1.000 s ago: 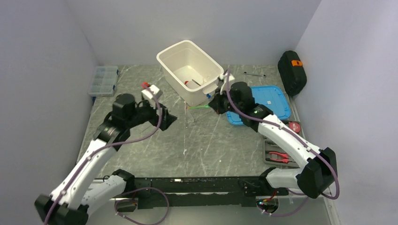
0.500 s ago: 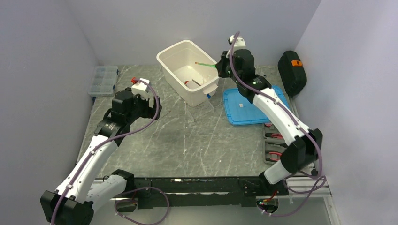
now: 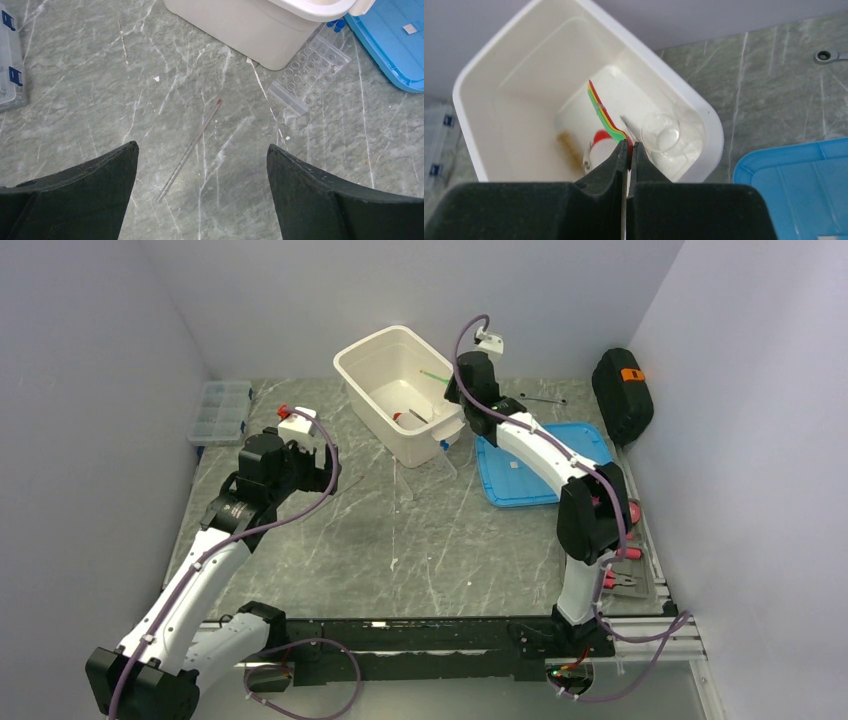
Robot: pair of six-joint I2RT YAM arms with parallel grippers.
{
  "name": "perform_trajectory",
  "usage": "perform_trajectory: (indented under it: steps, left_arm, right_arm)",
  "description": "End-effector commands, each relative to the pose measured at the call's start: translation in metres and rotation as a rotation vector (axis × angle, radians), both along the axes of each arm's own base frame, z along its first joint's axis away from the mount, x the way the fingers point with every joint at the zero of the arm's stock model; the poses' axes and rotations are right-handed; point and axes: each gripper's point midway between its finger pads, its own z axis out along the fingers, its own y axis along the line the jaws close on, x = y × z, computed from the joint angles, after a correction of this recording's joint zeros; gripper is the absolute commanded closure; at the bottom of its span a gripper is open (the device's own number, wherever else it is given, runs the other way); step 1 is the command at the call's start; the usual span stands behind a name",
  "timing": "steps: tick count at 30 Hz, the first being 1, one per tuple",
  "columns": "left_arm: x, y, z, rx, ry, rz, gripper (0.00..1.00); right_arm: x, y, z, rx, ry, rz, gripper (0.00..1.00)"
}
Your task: Organize the chemistry lab equipment
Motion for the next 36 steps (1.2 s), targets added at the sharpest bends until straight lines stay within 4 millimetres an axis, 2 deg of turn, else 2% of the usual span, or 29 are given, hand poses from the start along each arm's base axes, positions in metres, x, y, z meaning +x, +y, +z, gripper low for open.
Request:
perform_trajectory:
  steps: [1,6,13,16,23,27,31,34,36]
  left_arm:
    - [0.003,0.001,0.014,-0.018,-0.036,0.016,0.01]
    - [0.003,0.002,0.015,-0.016,-0.038,0.018,0.01]
    - [0.002,0.003,0.017,-0.015,-0.047,0.018,0.01]
    - [0.001,0.003,0.018,-0.015,-0.049,0.017,0.01]
    - [0.001,0.002,0.018,-0.017,-0.049,0.012,0.01]
    - [0.001,0.001,0.019,-0.019,-0.05,0.011,0.01]
    - [0.0,0.002,0.019,-0.019,-0.052,0.01,0.01]
    - [0.0,0.001,0.019,-0.02,-0.051,0.007,0.01]
    - [0.0,0.001,0.019,-0.02,-0.048,0.006,0.01]
  right_arm:
    - [0.024,-0.001,0.038,0.135,-0.168,-0.179,1.0]
    - [0.048,0.018,0.02,0.125,-0.121,-0.181,1.0]
    - [0.067,0.031,-0.009,0.091,-0.09,-0.216,1.0]
    - [0.07,0.034,-0.019,0.073,-0.088,-0.235,1.0]
    - [0.069,0.035,-0.054,0.043,-0.033,-0.257,1.0]
    - [0.069,0.037,-0.064,0.038,-0.016,-0.257,1.0]
    - [0.069,0.035,-0.066,0.032,-0.014,-0.259,0.89]
    - [0.068,0.035,-0.064,0.033,-0.016,-0.255,0.76]
    - [0.067,0.036,-0.062,0.034,-0.02,-0.25,0.72]
